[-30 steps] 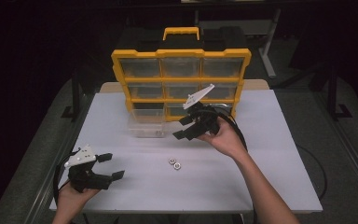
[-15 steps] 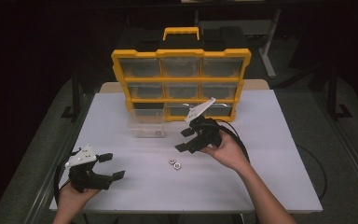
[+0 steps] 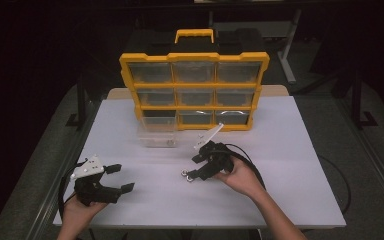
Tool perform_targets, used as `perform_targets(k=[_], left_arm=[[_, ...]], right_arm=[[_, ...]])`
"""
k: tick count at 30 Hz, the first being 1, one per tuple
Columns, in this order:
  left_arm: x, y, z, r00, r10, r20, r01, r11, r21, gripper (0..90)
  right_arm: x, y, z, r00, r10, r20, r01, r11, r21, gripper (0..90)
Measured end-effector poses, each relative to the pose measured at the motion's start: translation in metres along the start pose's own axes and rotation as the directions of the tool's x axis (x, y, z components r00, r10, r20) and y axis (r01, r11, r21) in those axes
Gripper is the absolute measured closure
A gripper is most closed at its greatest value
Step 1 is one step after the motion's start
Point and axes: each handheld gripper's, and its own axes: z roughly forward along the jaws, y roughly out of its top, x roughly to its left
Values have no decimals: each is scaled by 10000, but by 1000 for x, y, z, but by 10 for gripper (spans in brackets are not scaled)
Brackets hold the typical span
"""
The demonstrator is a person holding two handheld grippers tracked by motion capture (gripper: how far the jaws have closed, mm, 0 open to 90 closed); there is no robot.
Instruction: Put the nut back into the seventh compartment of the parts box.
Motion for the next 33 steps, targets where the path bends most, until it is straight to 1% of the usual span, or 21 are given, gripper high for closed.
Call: perform_targets(k=[1,2,4,6,8,10,11,12,15,16,17,20,24,26,28,29,32,33], left_arm=[[0,0,0,10000,-7,19,7,10000,-5,167],[0,0,0,10000,-9,12,9,10000,-13,167],[0,0,-1,10000,-18,4,18,10000,-20,167],[0,0,-1,10000,-13,-9,13,10000,-26,167],[0,0,0,10000,8,-2,-8,10000,-11,167],[0,0,0,10000,3,-10,-3,10000,-9,167],[0,0,0,10000,75,-10,-74,10000,53,167],[0,0,0,10000,65,-7,-65,10000,47,167],[0,0,0,10000,83,-11,-83,9999,77,167],[0,0,0,10000,79,-11,-79,9999,65,167],[0,0,0,10000,60,-6,-60,10000,43,167],[0,0,0,10000,42,-1,-42,10000,49,167],[1,0,0,10000,69,-7,-69,10000,56,167],[0,0,-1,10000,83,-12,-83,9999,61,167],[0,0,-1,10000,67,-24,-67,10000,47,167],[0,0,-1,10000,50,-15,-50,10000,38,167],[0,0,-1,10000,50,-10,-50,10000,32,167],[0,0,-1,10000,49,-18,-49,10000,33,167]], right_arm=[[1,-1,2,10000,85,-29,-85,9999,94,403],[0,-2,4,10000,-28,-9,28,9999,123,408],[0,-4,8,10000,-31,-54,33,9997,225,417],[1,-6,12,9999,90,-49,-88,9992,385,421],[1,-8,17,10000,27,49,-30,9985,545,427],[1,-10,22,9999,135,19,-136,9977,658,439],[2,-11,25,9998,176,27,-178,9971,740,446],[2,-11,27,9999,148,55,-152,9966,814,453],[2,-12,34,10000,45,65,-51,9956,939,496],[3,-12,38,9999,-4,120,-8,9944,1058,528],[3,-12,38,9999,-4,120,-8,9944,1058,528],[3,-12,42,9995,47,304,-85,9920,1260,578],[4,-12,44,9995,-26,323,-16,9917,1289,609],[4,-12,46,9991,-170,399,115,9910,1332,617],[5,-13,47,9989,-174,439,111,9899,1417,618],[5,-13,47,9985,-272,466,207,9907,1347,649],[6,-14,47,9981,-301,540,225,9904,1360,675],[6,-14,47,9979,-375,523,299,9900,1378,679]])
